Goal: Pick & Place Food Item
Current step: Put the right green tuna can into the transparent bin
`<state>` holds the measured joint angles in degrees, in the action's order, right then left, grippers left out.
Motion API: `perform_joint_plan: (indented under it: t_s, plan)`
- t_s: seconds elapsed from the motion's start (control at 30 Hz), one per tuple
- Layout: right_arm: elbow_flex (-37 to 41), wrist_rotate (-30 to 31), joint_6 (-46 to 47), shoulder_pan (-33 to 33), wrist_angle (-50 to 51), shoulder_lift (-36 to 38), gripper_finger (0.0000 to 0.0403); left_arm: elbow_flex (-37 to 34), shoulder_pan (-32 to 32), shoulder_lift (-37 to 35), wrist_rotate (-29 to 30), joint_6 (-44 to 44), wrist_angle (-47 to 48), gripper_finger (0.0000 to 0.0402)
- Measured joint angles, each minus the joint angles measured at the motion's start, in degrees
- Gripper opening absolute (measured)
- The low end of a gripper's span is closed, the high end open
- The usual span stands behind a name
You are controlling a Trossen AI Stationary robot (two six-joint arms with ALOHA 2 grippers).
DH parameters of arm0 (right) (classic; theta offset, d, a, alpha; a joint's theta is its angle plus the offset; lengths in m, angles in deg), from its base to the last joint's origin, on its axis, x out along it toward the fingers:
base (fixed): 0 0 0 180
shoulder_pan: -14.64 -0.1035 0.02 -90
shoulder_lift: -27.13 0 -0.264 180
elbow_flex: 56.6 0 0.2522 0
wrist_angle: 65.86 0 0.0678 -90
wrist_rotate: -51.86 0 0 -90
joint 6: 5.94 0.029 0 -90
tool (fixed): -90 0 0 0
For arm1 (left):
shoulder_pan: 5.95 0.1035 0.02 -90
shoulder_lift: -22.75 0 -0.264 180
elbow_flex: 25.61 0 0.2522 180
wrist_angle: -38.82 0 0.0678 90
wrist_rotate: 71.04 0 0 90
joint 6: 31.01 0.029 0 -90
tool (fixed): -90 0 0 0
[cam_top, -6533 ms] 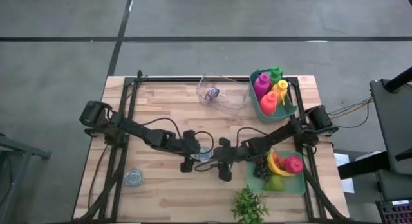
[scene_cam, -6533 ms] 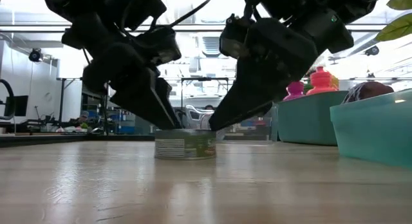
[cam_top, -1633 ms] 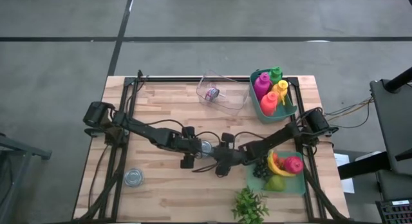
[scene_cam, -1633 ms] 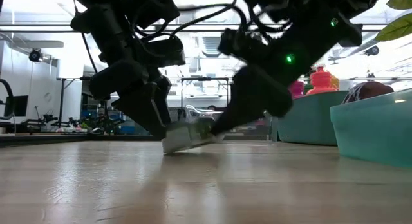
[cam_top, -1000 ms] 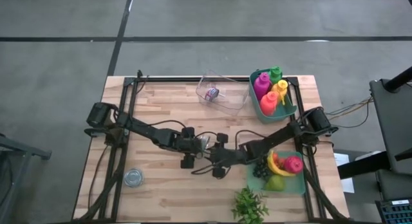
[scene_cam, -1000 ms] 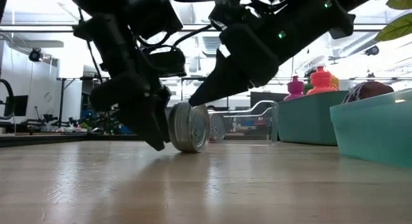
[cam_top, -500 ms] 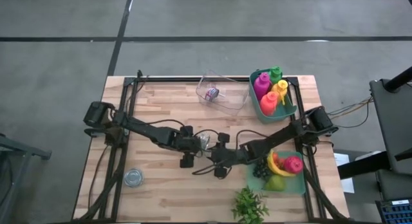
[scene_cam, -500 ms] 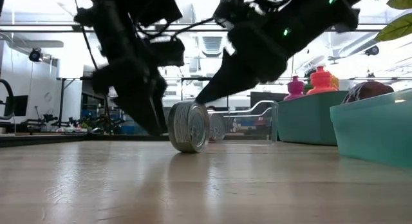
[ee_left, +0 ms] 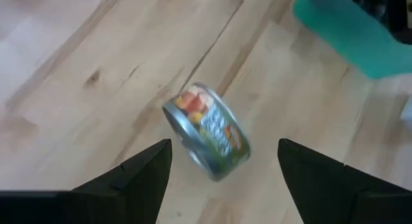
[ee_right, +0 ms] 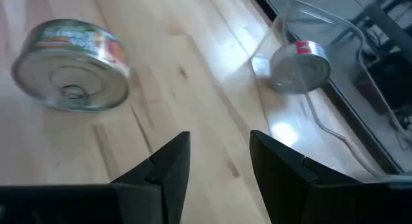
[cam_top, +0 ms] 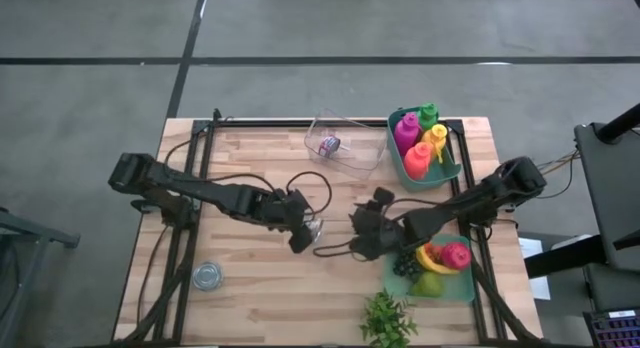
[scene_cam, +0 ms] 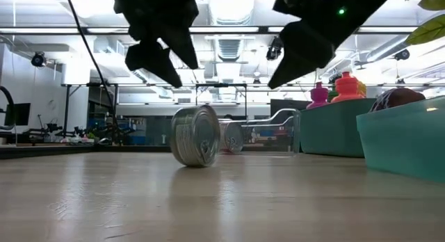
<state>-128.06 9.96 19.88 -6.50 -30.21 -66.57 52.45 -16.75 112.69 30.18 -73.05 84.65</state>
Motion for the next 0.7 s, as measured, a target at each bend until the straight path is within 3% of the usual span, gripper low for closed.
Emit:
perform_joint_plan:
  t_s: [0.33, 0.7]
  plan:
    - [2.73, 5.0, 4.69, -0.47, 4.84, 1.88, 0.0157, 0.66, -0.58, 1.49, 0.16, -11.5, -0.91, 0.0289]
    - [6.12, 10.3, 6.21, -0.44, 4.93, 2.0, 0.0157, 0.7, -1.56, 5.69, 0.15, -12.02, -4.89, 0.0289]
